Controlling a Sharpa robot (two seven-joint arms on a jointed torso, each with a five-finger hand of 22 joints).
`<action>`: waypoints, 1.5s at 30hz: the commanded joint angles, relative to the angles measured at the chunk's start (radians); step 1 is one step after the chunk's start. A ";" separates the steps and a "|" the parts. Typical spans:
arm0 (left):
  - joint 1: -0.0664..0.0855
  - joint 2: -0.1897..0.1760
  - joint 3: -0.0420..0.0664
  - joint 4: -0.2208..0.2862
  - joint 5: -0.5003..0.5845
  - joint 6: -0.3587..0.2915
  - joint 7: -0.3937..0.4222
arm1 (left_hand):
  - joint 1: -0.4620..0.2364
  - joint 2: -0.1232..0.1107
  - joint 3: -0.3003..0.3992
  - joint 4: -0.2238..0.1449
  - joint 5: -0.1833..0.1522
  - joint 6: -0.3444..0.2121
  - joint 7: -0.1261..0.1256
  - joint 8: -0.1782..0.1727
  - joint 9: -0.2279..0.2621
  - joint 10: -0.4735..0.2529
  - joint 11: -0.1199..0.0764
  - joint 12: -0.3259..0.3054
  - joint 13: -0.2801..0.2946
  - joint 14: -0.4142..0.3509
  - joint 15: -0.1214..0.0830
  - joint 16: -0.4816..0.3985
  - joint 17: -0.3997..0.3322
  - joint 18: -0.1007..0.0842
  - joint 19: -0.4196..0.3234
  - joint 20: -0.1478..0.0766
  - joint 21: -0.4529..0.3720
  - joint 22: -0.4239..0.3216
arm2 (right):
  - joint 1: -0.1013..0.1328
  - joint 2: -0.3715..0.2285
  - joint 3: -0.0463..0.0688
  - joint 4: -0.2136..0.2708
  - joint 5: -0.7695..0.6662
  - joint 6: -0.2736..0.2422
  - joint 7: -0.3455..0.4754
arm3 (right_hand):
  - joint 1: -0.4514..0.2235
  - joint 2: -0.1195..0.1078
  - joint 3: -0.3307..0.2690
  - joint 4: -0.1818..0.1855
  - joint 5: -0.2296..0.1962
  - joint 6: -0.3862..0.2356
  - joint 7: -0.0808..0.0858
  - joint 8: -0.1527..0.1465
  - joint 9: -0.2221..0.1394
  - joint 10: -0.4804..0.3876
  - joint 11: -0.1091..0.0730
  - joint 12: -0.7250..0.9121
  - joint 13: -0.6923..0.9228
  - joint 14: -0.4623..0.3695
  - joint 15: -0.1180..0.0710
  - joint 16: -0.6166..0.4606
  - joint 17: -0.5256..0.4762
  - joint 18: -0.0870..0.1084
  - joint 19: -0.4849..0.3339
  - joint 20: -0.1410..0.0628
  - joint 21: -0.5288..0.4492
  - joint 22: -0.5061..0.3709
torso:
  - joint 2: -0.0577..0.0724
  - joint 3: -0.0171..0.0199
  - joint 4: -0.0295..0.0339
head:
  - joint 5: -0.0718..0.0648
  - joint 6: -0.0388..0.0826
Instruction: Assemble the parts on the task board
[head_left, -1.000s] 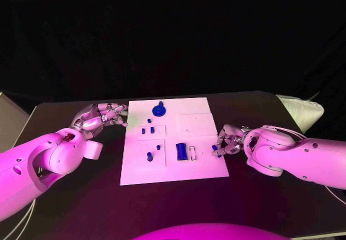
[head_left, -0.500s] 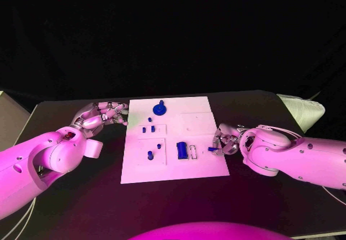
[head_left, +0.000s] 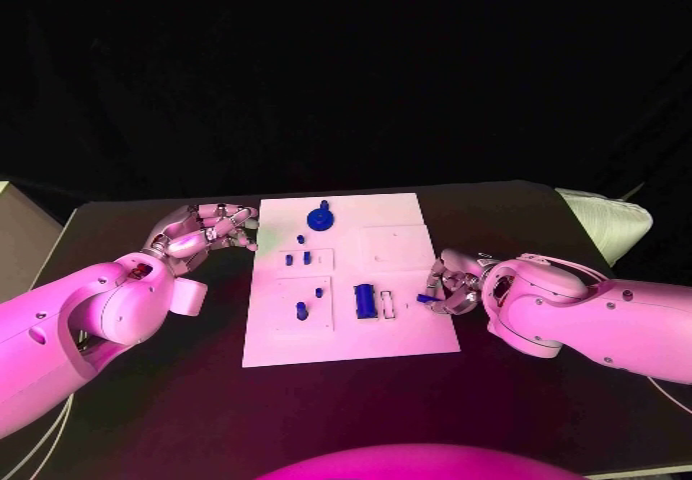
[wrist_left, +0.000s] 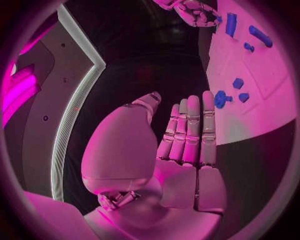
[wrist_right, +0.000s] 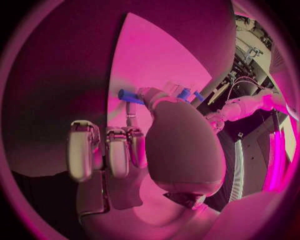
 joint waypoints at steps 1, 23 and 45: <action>0.000 0.002 0.000 0.003 0.004 0.020 0.002 | 0.016 0.001 -0.005 0.001 -0.002 -0.009 0.001 0.005 0.001 -0.006 0.001 0.003 0.001 -0.008 0.000 0.004 0.002 0.013 0.006 0.001 -0.005 -0.002 | 0.006 0.000 -0.002 0.017 0.096 -0.012 -0.005 | -0.019 0.003 0.012 -0.002 0.010 -0.006 -0.004 0.006 0.007 0.085 -0.007 -0.004 0.241 0.104 -0.005 0.006 0.263 -0.017 0.076 -0.005 0.006 0.226 | 0.000 -0.0002 0.0003 | 0.000 -0.001; 0.000 0.001 0.000 0.007 0.002 0.023 -0.001 | 0.022 0.003 -0.006 0.002 0.000 -0.010 0.002 0.005 0.000 -0.008 0.001 0.003 0.001 -0.008 0.000 0.003 0.002 0.013 0.008 0.001 -0.008 -0.004 | 0.029 0.086 -0.002 0.012 0.194 -0.061 -0.007 | -0.114 0.001 0.019 -0.003 0.051 0.001 -0.005 0.011 0.010 0.094 -0.008 0.013 0.250 0.104 -0.006 0.006 0.263 -0.019 0.078 -0.005 0.019 0.229 | 0.000 -0.0013 0.0016 | -0.001 -0.004; 0.000 -0.005 0.000 0.013 0.000 0.026 -0.004 | 0.022 0.003 -0.006 0.002 0.000 -0.010 0.002 0.005 0.000 -0.008 0.001 0.003 0.001 -0.008 0.000 0.003 0.002 0.013 0.008 0.001 -0.008 -0.004 | 0.013 0.133 -0.004 -0.028 0.164 -0.003 -0.022 | -0.172 0.002 -0.011 0.000 0.015 0.004 -0.006 0.012 0.010 0.097 -0.008 0.020 0.254 0.104 -0.006 0.006 0.263 -0.020 0.079 -0.005 0.025 0.230 | 0.000 -0.0001 -0.0002 | 0.005 -0.013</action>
